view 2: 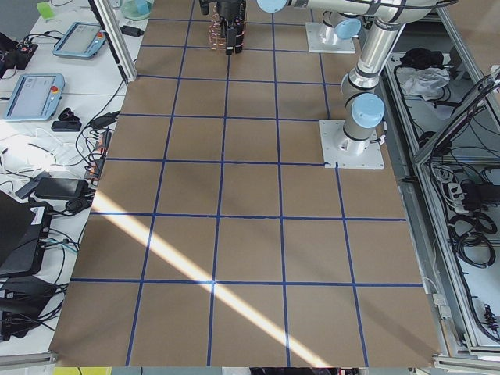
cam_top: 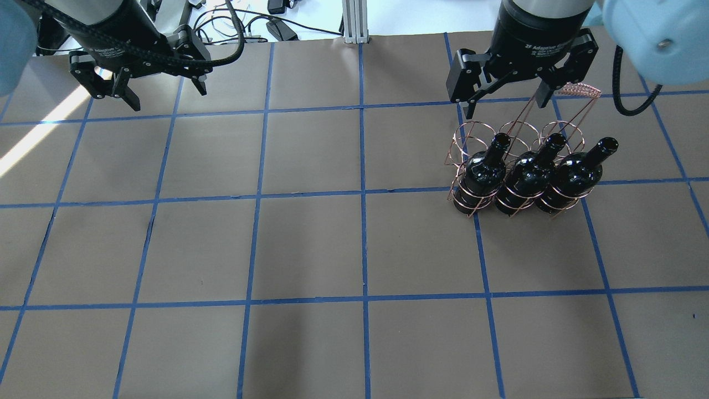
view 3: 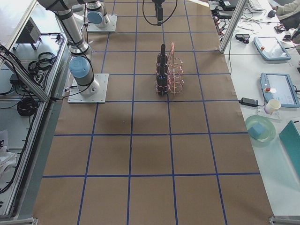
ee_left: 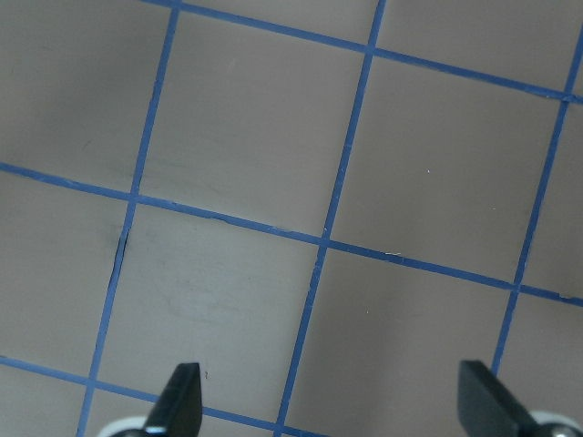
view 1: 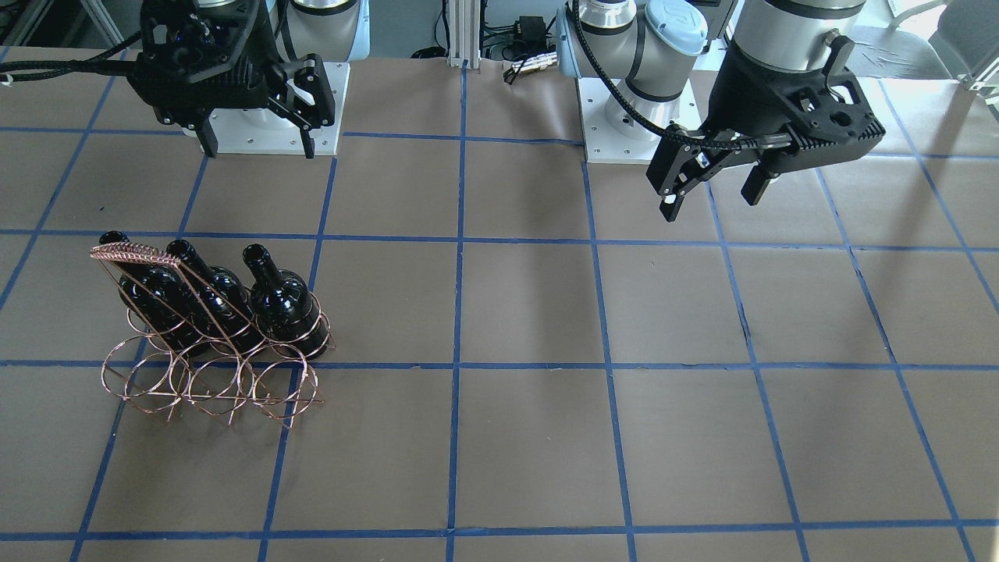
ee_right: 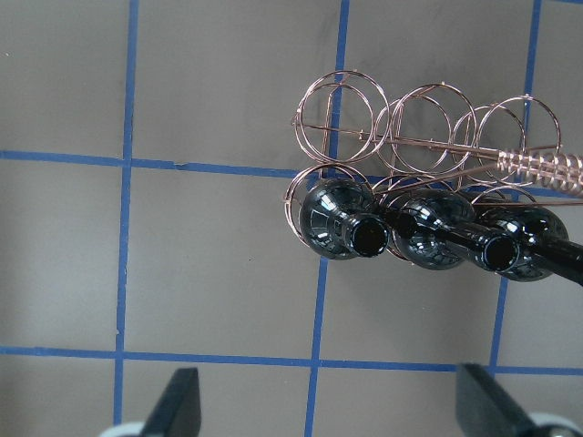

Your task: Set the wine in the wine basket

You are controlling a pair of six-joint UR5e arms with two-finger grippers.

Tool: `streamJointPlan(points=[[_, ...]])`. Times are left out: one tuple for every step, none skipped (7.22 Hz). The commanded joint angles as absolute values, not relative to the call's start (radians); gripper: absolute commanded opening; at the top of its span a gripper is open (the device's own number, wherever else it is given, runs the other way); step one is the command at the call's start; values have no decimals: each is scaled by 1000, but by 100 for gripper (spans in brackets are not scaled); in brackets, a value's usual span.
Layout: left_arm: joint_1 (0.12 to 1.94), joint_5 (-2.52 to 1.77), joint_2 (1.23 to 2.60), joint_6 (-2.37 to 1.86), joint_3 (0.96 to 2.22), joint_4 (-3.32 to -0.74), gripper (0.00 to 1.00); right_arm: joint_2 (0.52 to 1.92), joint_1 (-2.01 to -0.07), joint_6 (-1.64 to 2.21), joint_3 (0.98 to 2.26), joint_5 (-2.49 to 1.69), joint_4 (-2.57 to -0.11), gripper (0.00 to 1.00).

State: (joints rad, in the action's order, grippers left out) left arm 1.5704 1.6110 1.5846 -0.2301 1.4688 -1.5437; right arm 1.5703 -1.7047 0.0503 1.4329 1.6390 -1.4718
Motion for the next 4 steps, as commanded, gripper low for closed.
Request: streamJointPlan(points=[[1574, 1603, 1588, -47, 1471, -1566, 100, 1571, -1692, 49, 1434, 1631, -1468, 100], [1572, 1603, 1586, -7, 1471, -1580, 100, 1571, -1692, 49, 1434, 1629, -1468, 100], [1572, 1603, 1586, -6, 1471, -1580, 100, 1572, -1692, 52, 1434, 1631, -1477, 100], [1572, 1603, 1586, -6, 1471, -1580, 100, 1571, -1692, 55, 1434, 1629, -1477, 100]])
